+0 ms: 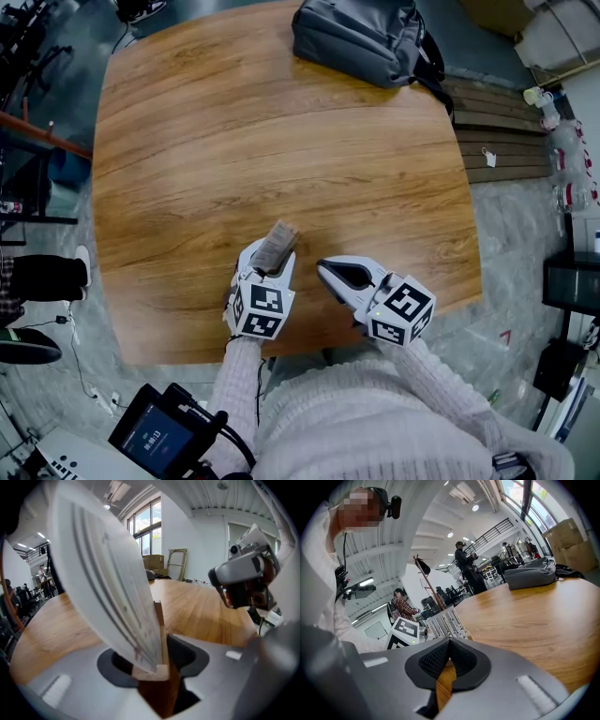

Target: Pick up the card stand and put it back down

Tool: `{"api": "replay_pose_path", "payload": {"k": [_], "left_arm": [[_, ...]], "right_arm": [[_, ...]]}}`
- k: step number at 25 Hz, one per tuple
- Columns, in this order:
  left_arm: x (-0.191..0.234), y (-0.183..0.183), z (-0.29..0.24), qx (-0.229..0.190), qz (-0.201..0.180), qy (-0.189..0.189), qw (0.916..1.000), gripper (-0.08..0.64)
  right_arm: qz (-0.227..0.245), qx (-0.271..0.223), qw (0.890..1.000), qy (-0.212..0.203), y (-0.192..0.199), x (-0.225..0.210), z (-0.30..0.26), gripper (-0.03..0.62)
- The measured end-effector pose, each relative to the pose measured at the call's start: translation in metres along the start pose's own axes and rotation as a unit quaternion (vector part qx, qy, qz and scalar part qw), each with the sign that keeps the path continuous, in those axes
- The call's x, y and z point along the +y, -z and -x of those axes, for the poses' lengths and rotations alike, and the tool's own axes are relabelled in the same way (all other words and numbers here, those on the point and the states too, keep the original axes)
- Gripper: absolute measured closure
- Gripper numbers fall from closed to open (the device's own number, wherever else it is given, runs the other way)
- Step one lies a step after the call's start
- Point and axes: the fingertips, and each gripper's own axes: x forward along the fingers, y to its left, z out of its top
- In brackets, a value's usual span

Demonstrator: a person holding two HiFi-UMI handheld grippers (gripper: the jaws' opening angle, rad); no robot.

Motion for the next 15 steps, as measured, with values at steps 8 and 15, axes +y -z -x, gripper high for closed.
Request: {"api": "replay_pose_path", "payload": {"k": [8,15], "left_arm": [[0.002,-0.001,0.004,-0.013,0.041,-0.021,0.9988,0.344],[0.009,0.003,0.016,-0.025,0.095,-0.026,0.9949,0.336]], "right_arm": [[0.013,0.007,1.000,-0.009,0.000,0.006,0.001,0.597],[0.027,0.010,0.999,-0.017,-0.004,0.006,0.001,0.596]]}}
